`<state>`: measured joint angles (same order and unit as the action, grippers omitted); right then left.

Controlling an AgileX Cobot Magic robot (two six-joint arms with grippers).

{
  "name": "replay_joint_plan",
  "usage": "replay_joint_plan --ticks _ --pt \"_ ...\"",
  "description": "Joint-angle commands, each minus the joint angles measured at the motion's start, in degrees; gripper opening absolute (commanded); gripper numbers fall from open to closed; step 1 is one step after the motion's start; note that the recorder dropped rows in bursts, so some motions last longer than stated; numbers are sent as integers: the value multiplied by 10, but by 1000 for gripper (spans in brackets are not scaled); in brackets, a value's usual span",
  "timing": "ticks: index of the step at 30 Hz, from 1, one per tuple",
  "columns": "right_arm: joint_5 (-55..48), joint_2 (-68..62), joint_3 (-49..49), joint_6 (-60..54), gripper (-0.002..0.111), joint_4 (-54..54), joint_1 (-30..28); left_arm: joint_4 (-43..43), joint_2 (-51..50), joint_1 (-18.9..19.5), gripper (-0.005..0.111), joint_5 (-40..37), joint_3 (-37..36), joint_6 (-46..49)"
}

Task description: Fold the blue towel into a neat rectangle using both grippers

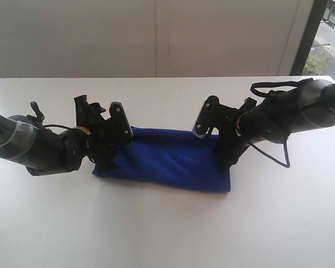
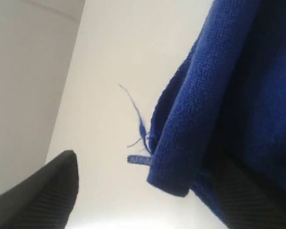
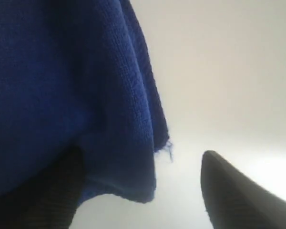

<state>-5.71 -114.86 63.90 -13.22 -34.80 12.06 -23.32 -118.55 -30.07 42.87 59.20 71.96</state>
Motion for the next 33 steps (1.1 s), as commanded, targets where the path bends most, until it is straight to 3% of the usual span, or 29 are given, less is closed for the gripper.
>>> replay_joint_plan --ticks 1,5,11,15,19,20,25,27,29,31,33 --pt "-21 26 -3 1 67 1 -1 -34 -7 2 81 61 -4 46" --pt "-32 68 -3 1 67 1 -1 -48 -7 0 81 123 -4 49" --pt "-71 99 -3 26 67 2 -1 -109 -7 -31 81 174 -4 107" --pt "-82 120 -3 153 67 5 -1 -157 -7 -59 81 271 -4 147" --pt "-111 138 -3 248 63 5 -1 -261 11 -78 71 270 -4 202" --pt "-119 142 -3 252 62 5 -1 -289 19 -78 65 239 -4 213" --pt "-167 164 -3 254 52 32 -1 -414 79 -78 1 52 -4 244" --pt "-184 172 -3 254 47 44 -1 -426 107 -77 0 1 -3 249" --pt "-196 179 -3 254 39 62 -1 -465 135 -68 0 -114 8 277" --pt "-208 183 -3 236 27 91 -1 -536 152 -47 0 -244 26 324" --pt "-233 183 -3 142 9 163 3 -614 156 -18 0 -345 43 374"
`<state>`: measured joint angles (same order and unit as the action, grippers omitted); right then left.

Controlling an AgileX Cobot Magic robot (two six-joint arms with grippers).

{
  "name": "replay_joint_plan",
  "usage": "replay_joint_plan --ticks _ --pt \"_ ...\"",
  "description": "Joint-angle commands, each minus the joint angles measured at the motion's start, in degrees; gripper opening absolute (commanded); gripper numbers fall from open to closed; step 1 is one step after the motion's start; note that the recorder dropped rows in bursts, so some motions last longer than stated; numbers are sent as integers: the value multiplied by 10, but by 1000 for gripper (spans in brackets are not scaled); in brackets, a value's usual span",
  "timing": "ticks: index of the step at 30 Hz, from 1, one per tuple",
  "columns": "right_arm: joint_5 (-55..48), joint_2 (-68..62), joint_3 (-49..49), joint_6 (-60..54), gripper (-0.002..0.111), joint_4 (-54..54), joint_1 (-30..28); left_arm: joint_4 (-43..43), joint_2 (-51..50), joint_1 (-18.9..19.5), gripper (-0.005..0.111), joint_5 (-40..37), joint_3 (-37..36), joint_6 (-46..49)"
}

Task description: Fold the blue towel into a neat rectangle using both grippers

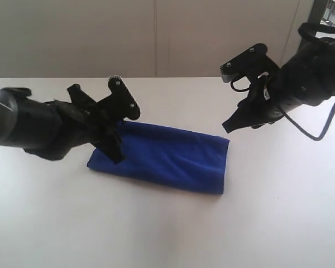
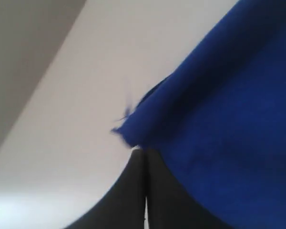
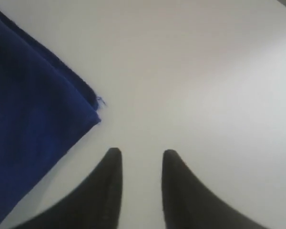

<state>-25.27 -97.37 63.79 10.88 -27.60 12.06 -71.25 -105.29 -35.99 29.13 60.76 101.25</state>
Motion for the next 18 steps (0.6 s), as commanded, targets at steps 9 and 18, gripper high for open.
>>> replay_joint_plan --ticks 9,18 --pt "-64 -19 19 -470 0 495 10 -177 -23 111 0 -274 57 96" --pt "-57 -112 36 -484 0 515 34 -178 -87 113 0 -348 72 76"
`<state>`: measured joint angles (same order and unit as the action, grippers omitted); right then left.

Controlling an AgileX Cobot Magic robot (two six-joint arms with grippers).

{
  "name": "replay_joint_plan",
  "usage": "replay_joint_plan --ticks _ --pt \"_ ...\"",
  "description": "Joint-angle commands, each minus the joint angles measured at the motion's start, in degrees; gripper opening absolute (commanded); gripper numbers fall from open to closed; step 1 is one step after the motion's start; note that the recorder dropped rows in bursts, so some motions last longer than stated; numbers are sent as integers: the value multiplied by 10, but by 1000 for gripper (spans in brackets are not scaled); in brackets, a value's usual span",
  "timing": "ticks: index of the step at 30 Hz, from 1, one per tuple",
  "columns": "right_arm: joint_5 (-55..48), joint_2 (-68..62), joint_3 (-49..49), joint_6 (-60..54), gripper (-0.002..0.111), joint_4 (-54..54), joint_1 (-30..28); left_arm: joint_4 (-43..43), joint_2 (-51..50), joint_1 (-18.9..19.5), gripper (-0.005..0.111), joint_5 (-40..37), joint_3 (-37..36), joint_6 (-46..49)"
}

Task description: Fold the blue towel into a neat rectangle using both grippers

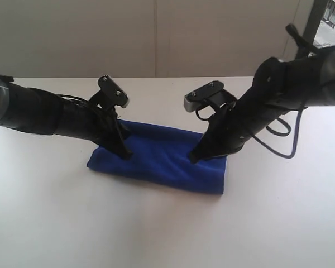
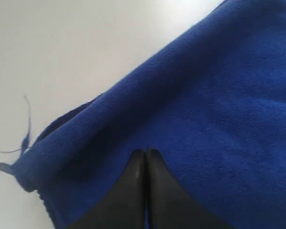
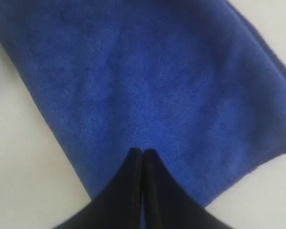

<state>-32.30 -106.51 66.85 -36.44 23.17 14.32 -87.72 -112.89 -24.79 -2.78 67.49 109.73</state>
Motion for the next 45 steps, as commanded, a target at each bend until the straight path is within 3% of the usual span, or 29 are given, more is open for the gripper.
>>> replay_joint_plan --ticks 1,7,13,19,29,39,45 --pt "17 -26 6 -11 0 7 13 -14 -11 1 0 -29 4 -9" --pt "9 -63 6 -24 0 1 16 0 -12 1 0 -28 -18 -20" --pt "-62 -75 6 -22 0 -50 16 9 -14 1 0 -13 -61 -22" --pt "-93 -75 6 43 0 -131 16 9 8 1 0 -5 -102 -34" --pt "-144 -75 6 48 0 -134 16 13 74 1 0 -40 -154 -91" --pt "-195 -68 4 48 0 -180 16 149 76 1 0 -82 -191 -238" --pt "-227 -67 4 48 0 -204 16 242 96 1 0 -148 -191 -304"
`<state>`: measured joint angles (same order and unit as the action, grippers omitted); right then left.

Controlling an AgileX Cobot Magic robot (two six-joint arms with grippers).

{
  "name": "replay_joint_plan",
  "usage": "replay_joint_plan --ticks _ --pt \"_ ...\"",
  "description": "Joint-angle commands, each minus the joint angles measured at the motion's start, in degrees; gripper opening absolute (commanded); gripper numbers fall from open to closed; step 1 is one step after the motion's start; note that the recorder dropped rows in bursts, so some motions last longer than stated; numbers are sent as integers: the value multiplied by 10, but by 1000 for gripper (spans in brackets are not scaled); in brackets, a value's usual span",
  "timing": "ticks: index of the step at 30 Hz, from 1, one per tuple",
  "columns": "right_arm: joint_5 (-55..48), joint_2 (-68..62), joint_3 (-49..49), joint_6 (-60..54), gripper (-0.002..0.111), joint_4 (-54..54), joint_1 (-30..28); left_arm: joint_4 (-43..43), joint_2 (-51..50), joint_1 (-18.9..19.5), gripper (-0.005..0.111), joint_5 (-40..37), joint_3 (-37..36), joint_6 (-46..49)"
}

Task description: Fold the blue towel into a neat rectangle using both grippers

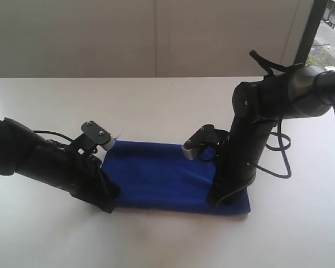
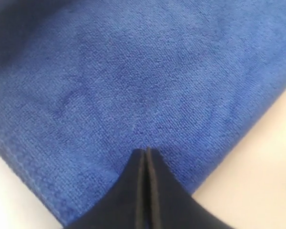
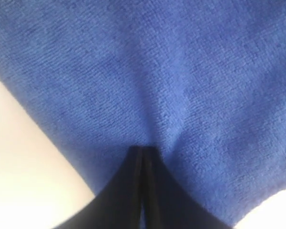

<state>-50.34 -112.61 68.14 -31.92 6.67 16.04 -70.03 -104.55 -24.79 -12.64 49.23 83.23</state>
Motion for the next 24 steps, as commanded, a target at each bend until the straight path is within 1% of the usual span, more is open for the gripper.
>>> replay_joint_plan --ticks 1,4,8,11,13,15,17,21,24 --pt "-51 -6 -9 2 0 -39 -1 70 19 1 0 -50 -9 -39" --pt "-50 9 -9 2 0 -39 -1 72 45 1 0 -50 -6 -39" --pt "-32 64 -8 2 0 -35 -1 72 94 1 0 -48 7 -38" --pt "23 110 -8 15 0 -35 -1 72 120 1 0 -40 28 -36" --pt "74 132 -8 32 0 -39 -1 66 124 1 0 -18 42 -52" --pt "121 136 -7 41 0 -41 -2 64 113 1 0 9 56 -66" --pt "151 130 -7 49 0 -41 -8 70 94 1 0 13 75 -65" --pt "164 90 -1 69 0 -43 -27 77 31 1 0 2 135 -65" --pt "168 62 -1 69 0 -43 -36 77 -15 2 0 -29 172 -65"
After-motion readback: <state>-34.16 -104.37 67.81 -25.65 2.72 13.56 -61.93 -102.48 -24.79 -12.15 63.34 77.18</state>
